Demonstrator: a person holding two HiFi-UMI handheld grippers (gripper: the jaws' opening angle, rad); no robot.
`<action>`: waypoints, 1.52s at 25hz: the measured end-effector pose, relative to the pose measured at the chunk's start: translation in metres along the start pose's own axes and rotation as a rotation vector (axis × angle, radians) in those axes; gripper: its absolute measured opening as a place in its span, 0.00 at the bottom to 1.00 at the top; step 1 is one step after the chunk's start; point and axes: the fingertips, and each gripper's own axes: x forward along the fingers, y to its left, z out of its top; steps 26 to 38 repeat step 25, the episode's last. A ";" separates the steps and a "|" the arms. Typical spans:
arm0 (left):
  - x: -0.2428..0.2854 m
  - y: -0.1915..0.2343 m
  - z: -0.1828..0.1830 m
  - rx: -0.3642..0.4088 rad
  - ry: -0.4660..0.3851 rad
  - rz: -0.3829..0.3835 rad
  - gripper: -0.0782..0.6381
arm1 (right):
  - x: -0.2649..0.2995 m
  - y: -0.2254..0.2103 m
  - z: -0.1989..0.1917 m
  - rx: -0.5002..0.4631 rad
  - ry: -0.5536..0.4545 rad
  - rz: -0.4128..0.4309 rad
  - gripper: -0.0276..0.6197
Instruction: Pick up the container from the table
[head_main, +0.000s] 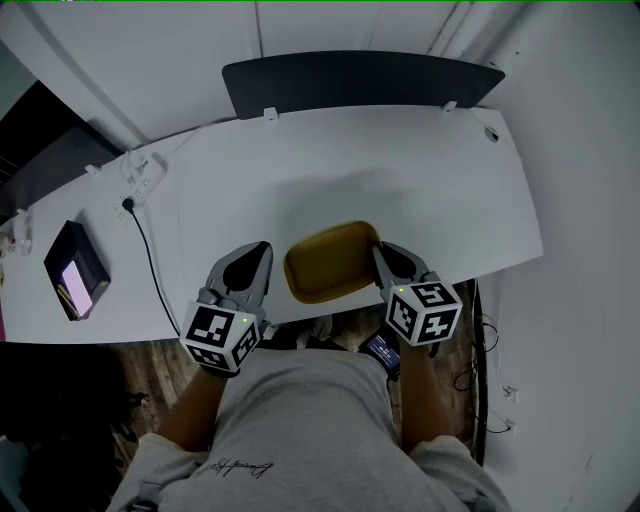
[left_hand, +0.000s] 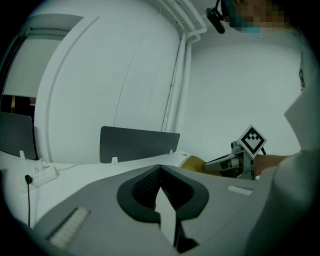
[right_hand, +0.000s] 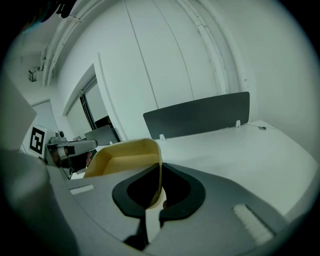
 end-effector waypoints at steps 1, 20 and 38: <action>0.000 0.000 0.000 0.001 0.000 0.000 0.10 | 0.000 0.001 0.000 -0.003 0.001 0.000 0.08; -0.007 0.000 -0.001 0.013 0.005 -0.004 0.10 | 0.003 0.007 -0.004 -0.003 0.005 0.009 0.08; -0.008 0.000 -0.001 0.014 0.005 -0.005 0.10 | 0.003 0.008 -0.003 -0.007 0.006 0.008 0.08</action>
